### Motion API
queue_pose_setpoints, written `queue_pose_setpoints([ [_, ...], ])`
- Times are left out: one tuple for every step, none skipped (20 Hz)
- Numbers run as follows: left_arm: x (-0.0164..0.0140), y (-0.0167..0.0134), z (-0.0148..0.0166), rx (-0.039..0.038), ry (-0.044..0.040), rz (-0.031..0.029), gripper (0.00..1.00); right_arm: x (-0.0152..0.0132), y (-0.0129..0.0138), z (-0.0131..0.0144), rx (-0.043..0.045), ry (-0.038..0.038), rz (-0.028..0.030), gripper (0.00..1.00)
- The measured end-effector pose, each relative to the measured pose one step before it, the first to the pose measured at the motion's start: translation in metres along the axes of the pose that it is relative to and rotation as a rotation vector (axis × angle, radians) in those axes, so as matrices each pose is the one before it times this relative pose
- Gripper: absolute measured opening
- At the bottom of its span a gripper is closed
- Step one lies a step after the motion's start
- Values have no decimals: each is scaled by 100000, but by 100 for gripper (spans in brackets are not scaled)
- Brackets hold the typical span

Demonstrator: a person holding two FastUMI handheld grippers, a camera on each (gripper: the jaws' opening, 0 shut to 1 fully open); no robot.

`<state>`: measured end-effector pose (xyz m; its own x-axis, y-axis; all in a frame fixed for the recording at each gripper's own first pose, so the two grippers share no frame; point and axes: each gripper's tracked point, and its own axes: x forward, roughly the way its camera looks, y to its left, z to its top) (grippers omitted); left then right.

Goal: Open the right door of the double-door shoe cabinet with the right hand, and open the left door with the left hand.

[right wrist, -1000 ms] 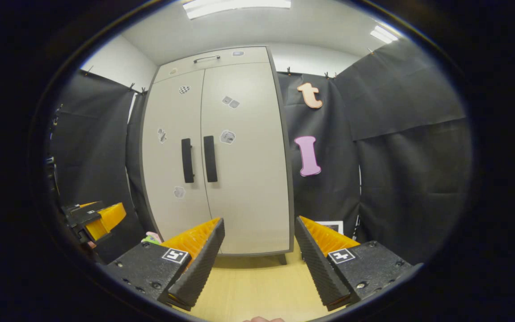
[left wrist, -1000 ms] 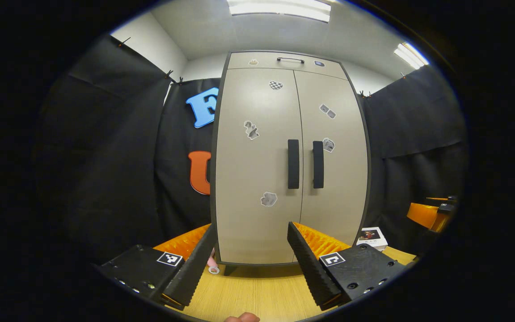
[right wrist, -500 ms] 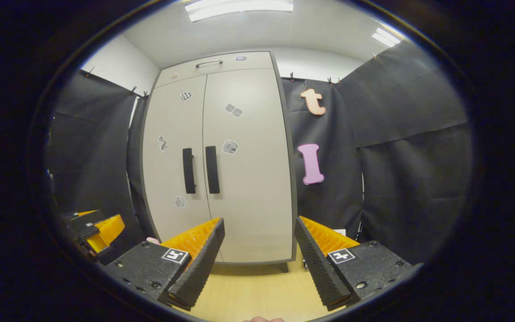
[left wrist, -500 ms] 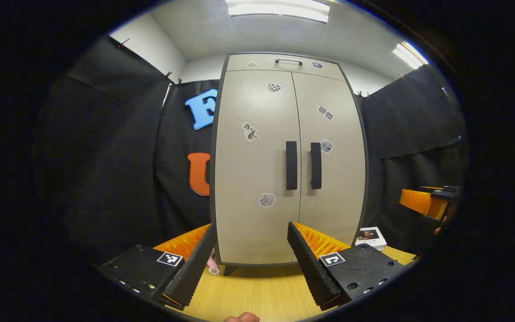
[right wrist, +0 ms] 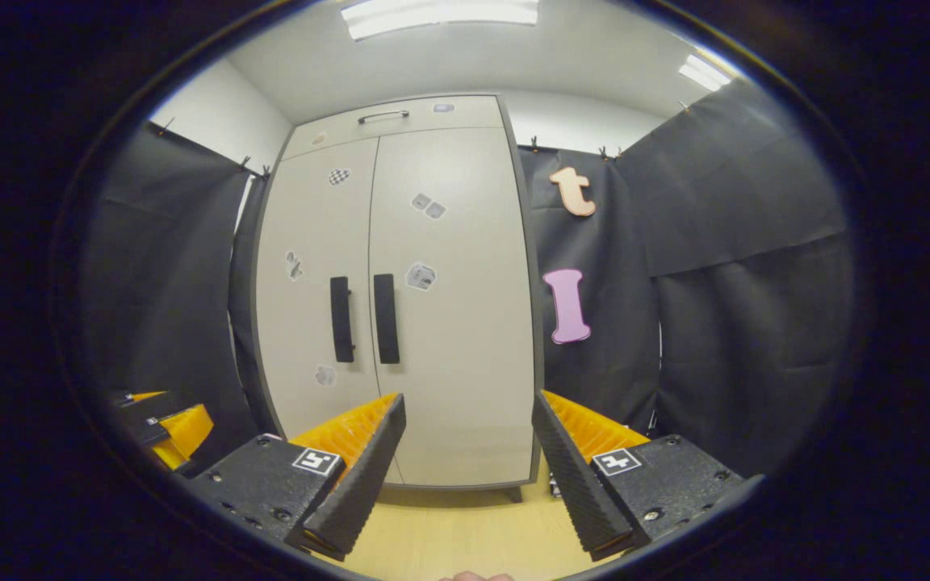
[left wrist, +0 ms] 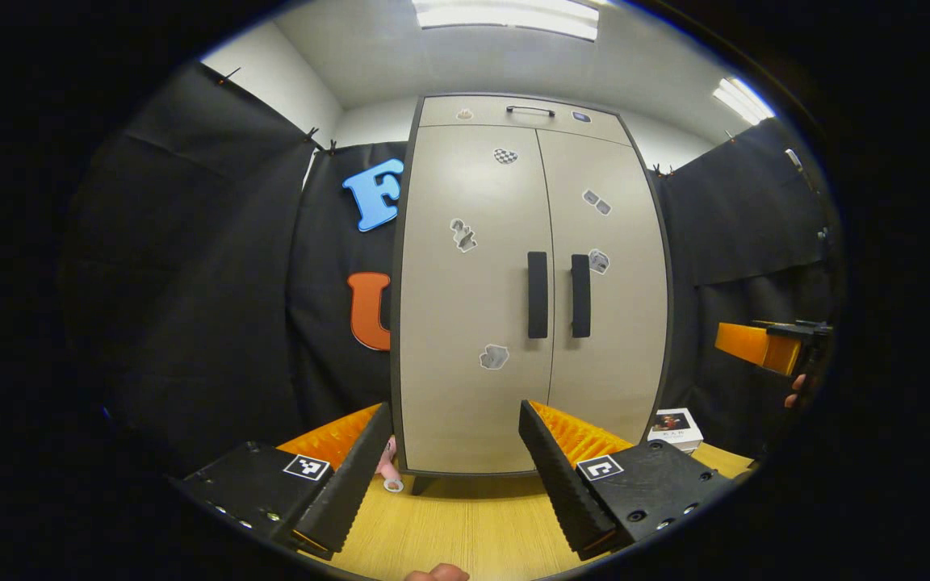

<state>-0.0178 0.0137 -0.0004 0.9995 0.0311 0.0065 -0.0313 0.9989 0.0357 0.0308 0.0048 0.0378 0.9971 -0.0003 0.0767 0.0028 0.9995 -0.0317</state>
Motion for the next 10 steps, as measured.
queue_pose_setpoints([
  [98,-84,83,278,158,-35,95,-132,51,-17,-275,-240,273,98],
  [224,-82,-48,342,469,-48,95,-116,72,29,50,-427,567,98],
  [200,-156,-7,609,272,-165,95,-14,23,43,318,-615,459,98],
  [228,-34,180,719,-236,202,95,-97,22,152,454,-614,574,98],
  [82,39,167,60,-245,386,95,-68,8,80,552,-539,586,98],
  [123,-215,104,-751,-518,-176,95,-19,-82,23,310,-22,148,98],
  [66,-341,71,-977,-224,-614,95,25,-105,-63,-108,272,-223,98],
  [30,-86,139,-585,-379,-382,95,-2,-94,42,-176,-22,-241,98],
  [69,4,75,-8,-408,50,95,36,42,21,-166,-33,-92,98],
  [128,160,174,206,-453,262,95,59,43,56,-347,-48,-56,98],
])
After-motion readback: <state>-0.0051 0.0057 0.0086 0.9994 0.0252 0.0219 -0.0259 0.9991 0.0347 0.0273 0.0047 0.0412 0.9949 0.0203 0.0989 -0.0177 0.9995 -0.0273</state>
